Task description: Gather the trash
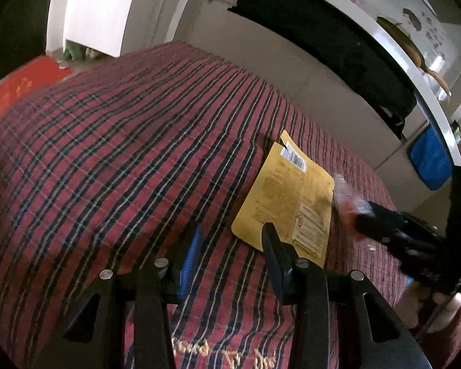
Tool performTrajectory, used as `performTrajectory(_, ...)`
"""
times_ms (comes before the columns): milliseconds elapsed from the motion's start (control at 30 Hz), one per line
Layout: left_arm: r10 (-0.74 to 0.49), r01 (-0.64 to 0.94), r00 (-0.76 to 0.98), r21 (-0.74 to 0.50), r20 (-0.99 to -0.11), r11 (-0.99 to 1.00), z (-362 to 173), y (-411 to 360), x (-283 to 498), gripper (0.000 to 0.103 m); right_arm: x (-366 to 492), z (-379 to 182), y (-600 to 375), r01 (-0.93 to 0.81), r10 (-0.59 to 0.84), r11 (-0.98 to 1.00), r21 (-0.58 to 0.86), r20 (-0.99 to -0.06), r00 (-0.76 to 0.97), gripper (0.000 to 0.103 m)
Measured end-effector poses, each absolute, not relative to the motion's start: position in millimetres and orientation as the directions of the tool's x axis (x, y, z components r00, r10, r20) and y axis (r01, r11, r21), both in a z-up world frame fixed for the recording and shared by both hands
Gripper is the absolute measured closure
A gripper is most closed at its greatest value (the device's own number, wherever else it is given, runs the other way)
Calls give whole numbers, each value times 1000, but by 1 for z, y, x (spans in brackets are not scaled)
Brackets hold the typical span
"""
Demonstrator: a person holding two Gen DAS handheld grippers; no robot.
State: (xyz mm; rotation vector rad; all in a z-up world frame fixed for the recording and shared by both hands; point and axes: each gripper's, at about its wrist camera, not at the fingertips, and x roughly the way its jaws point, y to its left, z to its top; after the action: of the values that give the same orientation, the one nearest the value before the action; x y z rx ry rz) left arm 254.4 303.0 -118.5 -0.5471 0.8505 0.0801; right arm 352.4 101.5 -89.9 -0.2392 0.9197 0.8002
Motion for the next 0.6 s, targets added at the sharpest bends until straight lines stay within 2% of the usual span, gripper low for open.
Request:
performTrajectory(100, -159, -263, 667, -429, -728, 864, -119, 299, 266, 62, 358, -110, 118, -713, 443, 697, 79, -829, 341, 55)
performTrajectory(233, -221, -232, 665, -478, -714, 847, -118, 293, 284, 62, 353, -113, 110, -708, 461, 700, 92, -816, 350, 55)
performTrajectory(333, -315, -165, 674, -552, -668, 817, -113, 283, 292, 62, 348, -113, 104, -712, 461, 697, 86, -814, 353, 55)
performTrajectory(467, -341, -98, 698, -556, -629, 825, -104, 270, 304, 62, 345, -114, 96, -717, 471, 691, 90, -809, 352, 55)
performTrajectory(600, -436, -64, 671, -633, -599, 771, -108, 267, 319, 63, 342, -114, 93, -715, 485, 690, 107, -802, 348, 55)
